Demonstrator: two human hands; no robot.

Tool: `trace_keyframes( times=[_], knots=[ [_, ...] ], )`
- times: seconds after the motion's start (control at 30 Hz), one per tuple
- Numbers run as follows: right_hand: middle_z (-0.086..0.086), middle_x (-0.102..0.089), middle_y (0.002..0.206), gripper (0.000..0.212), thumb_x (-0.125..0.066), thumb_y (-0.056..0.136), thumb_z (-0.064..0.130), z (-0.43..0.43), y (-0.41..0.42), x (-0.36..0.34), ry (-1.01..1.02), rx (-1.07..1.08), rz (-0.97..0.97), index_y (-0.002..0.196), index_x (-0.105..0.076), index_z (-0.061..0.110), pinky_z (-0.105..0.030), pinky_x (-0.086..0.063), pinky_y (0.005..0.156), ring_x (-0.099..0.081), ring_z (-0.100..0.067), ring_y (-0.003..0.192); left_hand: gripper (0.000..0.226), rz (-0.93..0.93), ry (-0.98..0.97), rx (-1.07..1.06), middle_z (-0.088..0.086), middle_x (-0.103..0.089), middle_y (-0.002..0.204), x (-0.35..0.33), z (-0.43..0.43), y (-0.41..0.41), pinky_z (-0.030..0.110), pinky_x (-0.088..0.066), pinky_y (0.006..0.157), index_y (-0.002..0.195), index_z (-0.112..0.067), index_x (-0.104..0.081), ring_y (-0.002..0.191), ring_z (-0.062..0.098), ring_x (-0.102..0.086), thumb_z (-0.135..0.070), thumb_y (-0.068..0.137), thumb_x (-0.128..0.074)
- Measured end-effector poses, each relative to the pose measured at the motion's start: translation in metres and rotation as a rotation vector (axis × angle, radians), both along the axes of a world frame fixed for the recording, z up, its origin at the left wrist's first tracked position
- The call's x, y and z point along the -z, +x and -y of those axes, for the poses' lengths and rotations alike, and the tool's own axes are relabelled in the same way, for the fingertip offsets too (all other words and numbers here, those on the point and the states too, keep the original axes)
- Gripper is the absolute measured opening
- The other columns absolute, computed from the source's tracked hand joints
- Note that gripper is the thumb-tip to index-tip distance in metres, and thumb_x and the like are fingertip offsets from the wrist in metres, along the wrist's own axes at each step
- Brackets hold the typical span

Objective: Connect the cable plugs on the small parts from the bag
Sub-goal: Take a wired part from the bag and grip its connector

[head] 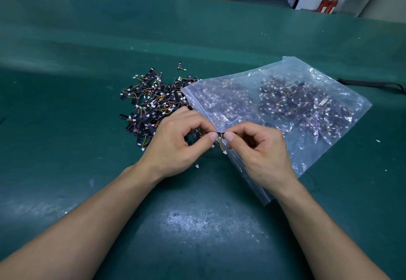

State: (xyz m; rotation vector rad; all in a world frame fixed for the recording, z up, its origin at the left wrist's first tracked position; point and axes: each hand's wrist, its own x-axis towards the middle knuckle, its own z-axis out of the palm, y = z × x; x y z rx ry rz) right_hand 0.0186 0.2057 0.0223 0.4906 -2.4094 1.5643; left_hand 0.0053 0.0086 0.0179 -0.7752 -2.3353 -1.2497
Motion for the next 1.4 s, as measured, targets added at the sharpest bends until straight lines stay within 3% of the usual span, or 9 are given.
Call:
trace_keyframes(
  times=[0.23, 0.43, 0.63, 0.87, 0.93, 1.03, 1.1, 1.3, 1.4],
  knots=[
    [0.001, -0.069, 0.069, 0.006, -0.07, 0.088, 0.028, -0.0006, 0.0016, -0.0007, -0.042, 0.0, 0.034, 0.083, -0.074, 0.028, -0.032, -0.038, 0.05, -0.048, -0.027, 0.053, 0.012, -0.023, 0.024, -0.015, -0.003, -0.066, 0.074, 0.0013, -0.0006, -0.001, 0.037, -0.045, 0.071, 0.077, -0.011, -0.069, 0.072, 0.015, -0.052, -0.013, 0.089, -0.069],
    [0.004, -0.067, 0.066, 0.015, -0.068, 0.089, 0.022, 0.0, 0.0016, -0.0017, -0.057, -0.01, 0.028, 0.075, -0.07, 0.028, -0.02, -0.039, 0.054, -0.047, -0.013, 0.053, 0.008, 0.018, 0.017, -0.005, -0.007, -0.066, 0.077, 0.0006, -0.0005, -0.0001, 0.028, -0.041, 0.073, 0.081, -0.012, -0.071, 0.075, 0.012, -0.053, -0.016, 0.088, -0.07],
    [0.004, -0.067, 0.067, 0.014, -0.069, 0.089, 0.022, 0.0007, 0.003, -0.0039, -0.058, 0.001, 0.035, 0.076, -0.071, 0.026, -0.024, -0.04, 0.053, -0.051, -0.024, 0.056, 0.012, 0.024, 0.045, -0.008, -0.005, -0.065, 0.074, -0.0014, 0.0003, 0.0004, 0.03, -0.042, 0.073, 0.077, -0.012, -0.069, 0.073, 0.012, -0.052, -0.018, 0.088, -0.068],
    [-0.005, -0.071, 0.073, 0.007, -0.069, 0.087, 0.025, 0.0013, 0.0048, -0.0061, -0.106, 0.007, 0.068, 0.082, -0.073, 0.024, -0.05, -0.047, 0.056, -0.058, -0.038, 0.061, 0.016, 0.012, 0.06, -0.019, -0.003, -0.063, 0.072, -0.0005, -0.0016, 0.0001, 0.035, -0.044, 0.072, 0.076, -0.011, -0.067, 0.072, 0.016, -0.052, -0.019, 0.089, -0.064],
    [-0.003, -0.069, 0.069, 0.011, -0.068, 0.088, 0.024, 0.0014, 0.005, -0.0067, -0.097, 0.004, 0.063, 0.078, -0.072, 0.024, -0.042, -0.047, 0.055, -0.057, -0.033, 0.059, 0.016, 0.014, 0.063, -0.019, -0.003, -0.064, 0.072, -0.0003, -0.0014, 0.0, 0.036, -0.045, 0.071, 0.076, -0.011, -0.067, 0.073, 0.018, -0.053, -0.02, 0.089, -0.064],
    [0.01, -0.065, 0.063, 0.021, -0.07, 0.091, 0.013, 0.0021, 0.004, -0.0069, -0.109, -0.007, 0.067, 0.074, -0.069, 0.024, -0.02, -0.039, 0.053, -0.047, -0.006, 0.053, 0.014, 0.03, 0.069, -0.02, -0.004, -0.064, 0.073, 0.0, -0.0009, 0.0002, 0.038, -0.045, 0.072, 0.078, -0.012, -0.069, 0.073, 0.018, -0.053, -0.019, 0.089, -0.066],
    [0.012, -0.065, 0.062, 0.025, -0.069, 0.092, 0.007, 0.0018, 0.0031, -0.0071, -0.131, 0.0, 0.088, 0.073, -0.069, 0.023, -0.016, -0.039, 0.054, -0.048, -0.003, 0.054, 0.016, 0.047, 0.069, -0.023, -0.005, -0.064, 0.074, 0.0002, -0.0007, 0.0002, 0.037, -0.045, 0.072, 0.081, -0.012, -0.071, 0.073, 0.016, -0.052, -0.025, 0.09, -0.064],
    [0.003, -0.068, 0.067, 0.023, -0.07, 0.093, 0.008, 0.0027, 0.0034, -0.0074, -0.114, 0.002, 0.084, 0.074, -0.07, 0.021, -0.029, -0.044, 0.056, -0.053, -0.013, 0.058, 0.018, 0.061, 0.072, -0.011, -0.01, -0.063, 0.075, 0.0005, -0.0003, -0.0003, 0.032, -0.043, 0.072, 0.081, -0.012, -0.071, 0.073, 0.012, -0.051, -0.026, 0.089, -0.062],
    [-0.002, -0.07, 0.07, 0.012, -0.07, 0.088, 0.018, 0.0029, 0.004, -0.0071, -0.119, 0.009, 0.099, 0.077, -0.073, 0.02, -0.04, -0.047, 0.058, -0.058, -0.031, 0.06, 0.012, 0.046, 0.061, -0.017, -0.009, -0.062, 0.073, 0.0014, -0.0013, -0.0008, 0.029, -0.042, 0.071, 0.077, -0.013, -0.068, 0.072, 0.011, -0.051, -0.016, 0.088, -0.066]
  ],
)
